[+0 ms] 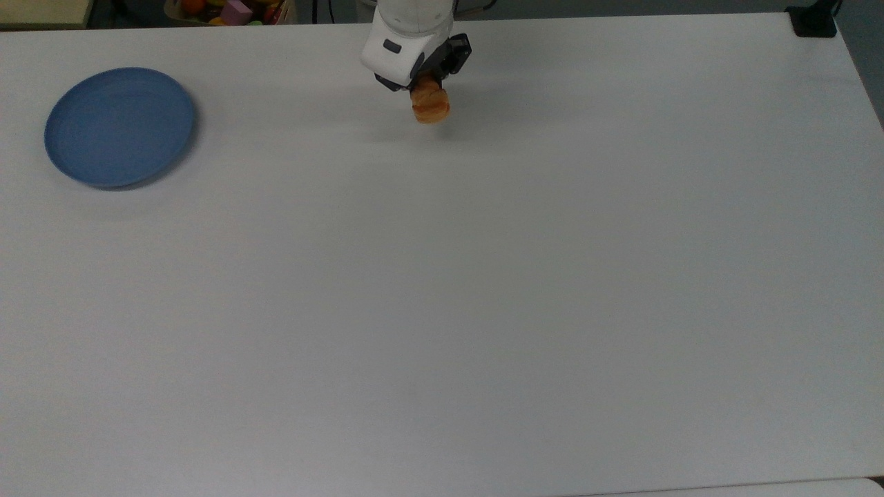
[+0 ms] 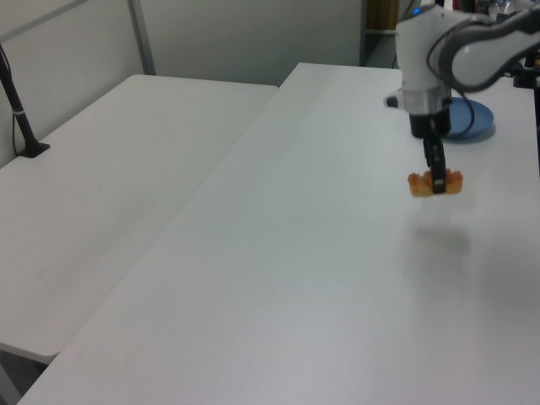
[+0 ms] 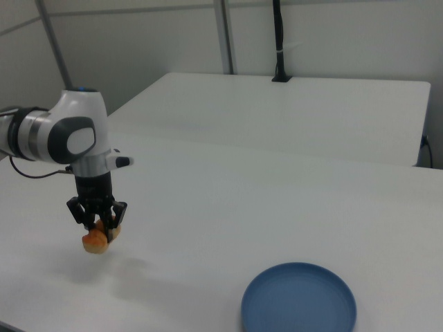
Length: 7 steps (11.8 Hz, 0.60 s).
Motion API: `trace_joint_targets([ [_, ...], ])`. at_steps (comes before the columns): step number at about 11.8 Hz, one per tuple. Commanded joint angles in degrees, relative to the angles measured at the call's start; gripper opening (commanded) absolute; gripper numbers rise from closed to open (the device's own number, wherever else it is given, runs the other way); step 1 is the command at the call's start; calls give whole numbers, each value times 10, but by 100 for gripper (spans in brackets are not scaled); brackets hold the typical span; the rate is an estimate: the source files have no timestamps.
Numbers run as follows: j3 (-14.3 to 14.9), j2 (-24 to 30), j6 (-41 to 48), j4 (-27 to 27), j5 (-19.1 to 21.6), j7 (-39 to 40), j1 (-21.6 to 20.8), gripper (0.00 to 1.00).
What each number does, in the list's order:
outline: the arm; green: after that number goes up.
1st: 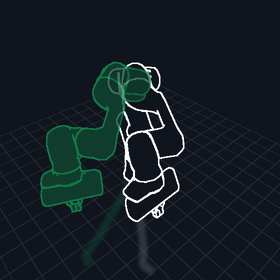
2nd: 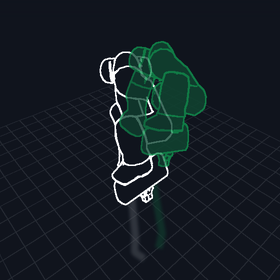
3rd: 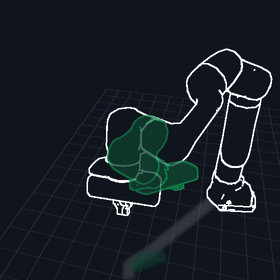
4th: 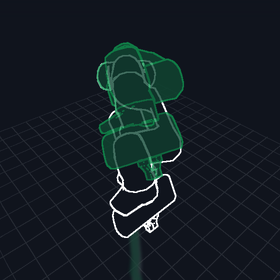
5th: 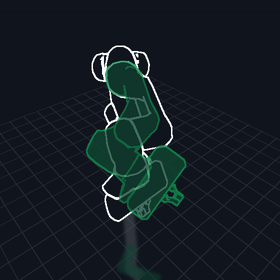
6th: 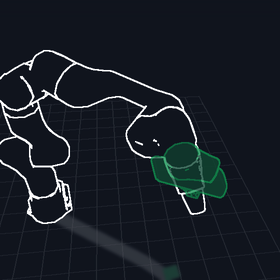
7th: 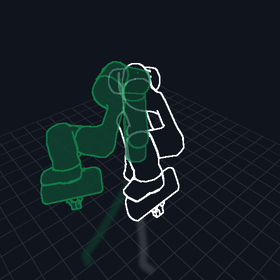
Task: Put the bread on the table
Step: 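Lower the bread roll onto the bare table surface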
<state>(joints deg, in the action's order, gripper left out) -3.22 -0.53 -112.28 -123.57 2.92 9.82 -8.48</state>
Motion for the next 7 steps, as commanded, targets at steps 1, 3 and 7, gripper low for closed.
trace_joint_targets([
  [1, -10, -22, -99, -31, -21, -44, -4, 40],
  [3, -10, -30, -174, -54, -21, -46, -3, 43],
  [7, -10, -48, -209, -62, -33, -46, -4, 48],
])
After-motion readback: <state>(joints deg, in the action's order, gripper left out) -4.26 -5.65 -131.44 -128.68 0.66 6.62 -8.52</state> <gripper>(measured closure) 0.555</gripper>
